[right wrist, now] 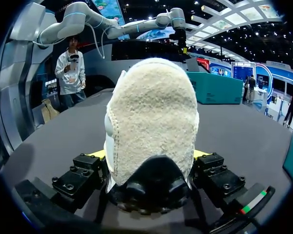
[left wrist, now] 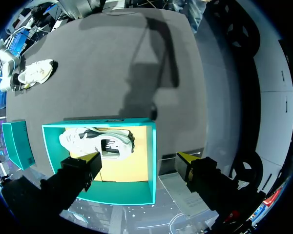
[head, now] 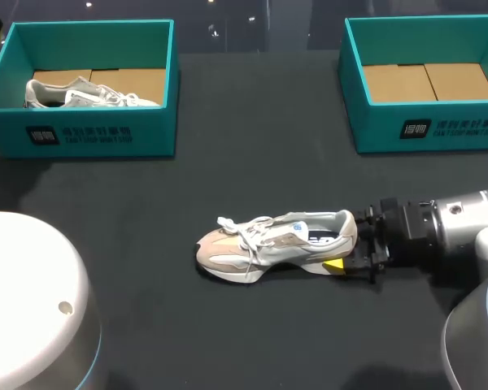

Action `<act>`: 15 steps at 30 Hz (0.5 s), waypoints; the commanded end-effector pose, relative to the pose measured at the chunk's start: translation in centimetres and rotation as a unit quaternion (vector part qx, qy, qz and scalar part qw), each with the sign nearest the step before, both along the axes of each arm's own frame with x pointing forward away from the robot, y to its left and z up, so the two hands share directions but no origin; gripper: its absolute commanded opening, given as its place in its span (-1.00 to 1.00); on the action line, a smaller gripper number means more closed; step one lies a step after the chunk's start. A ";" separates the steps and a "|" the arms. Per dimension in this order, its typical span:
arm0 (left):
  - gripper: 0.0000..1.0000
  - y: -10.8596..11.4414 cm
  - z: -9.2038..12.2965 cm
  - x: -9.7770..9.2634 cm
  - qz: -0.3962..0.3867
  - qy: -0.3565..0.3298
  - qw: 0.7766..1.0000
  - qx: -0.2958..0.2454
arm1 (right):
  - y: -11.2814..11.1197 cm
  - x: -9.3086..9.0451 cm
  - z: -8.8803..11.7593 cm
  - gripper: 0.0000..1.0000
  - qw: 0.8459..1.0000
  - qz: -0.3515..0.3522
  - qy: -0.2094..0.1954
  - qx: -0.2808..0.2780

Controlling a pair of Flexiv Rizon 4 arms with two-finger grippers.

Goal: Take the shoe out of the shoebox, open the shoe tongue, remove and reinsert the insole, then place the shoe into the shoebox

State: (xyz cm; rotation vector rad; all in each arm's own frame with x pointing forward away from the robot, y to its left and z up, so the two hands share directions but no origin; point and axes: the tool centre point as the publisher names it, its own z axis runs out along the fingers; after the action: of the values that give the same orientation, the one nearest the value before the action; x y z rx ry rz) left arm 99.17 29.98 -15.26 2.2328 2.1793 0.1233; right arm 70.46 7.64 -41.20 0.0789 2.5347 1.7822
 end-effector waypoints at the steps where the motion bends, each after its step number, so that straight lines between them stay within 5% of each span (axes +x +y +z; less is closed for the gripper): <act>1: 1.00 0.0 0.1 -0.2 -0.001 -0.001 1.000 0.001 | -0.2 0.0 0.0 -1.00 1.000 0.000 0.000 -0.001; 15: 1.00 -0.4 0.6 -0.8 0.015 0.004 1.000 -0.008 | -0.2 0.0 0.0 -1.00 1.000 0.000 0.000 -0.001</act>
State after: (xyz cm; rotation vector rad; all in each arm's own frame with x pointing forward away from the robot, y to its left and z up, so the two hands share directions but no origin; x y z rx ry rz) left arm 99.10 29.91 -15.26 2.2289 2.1829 0.1181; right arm 70.46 7.57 -41.22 0.0772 2.5326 1.7855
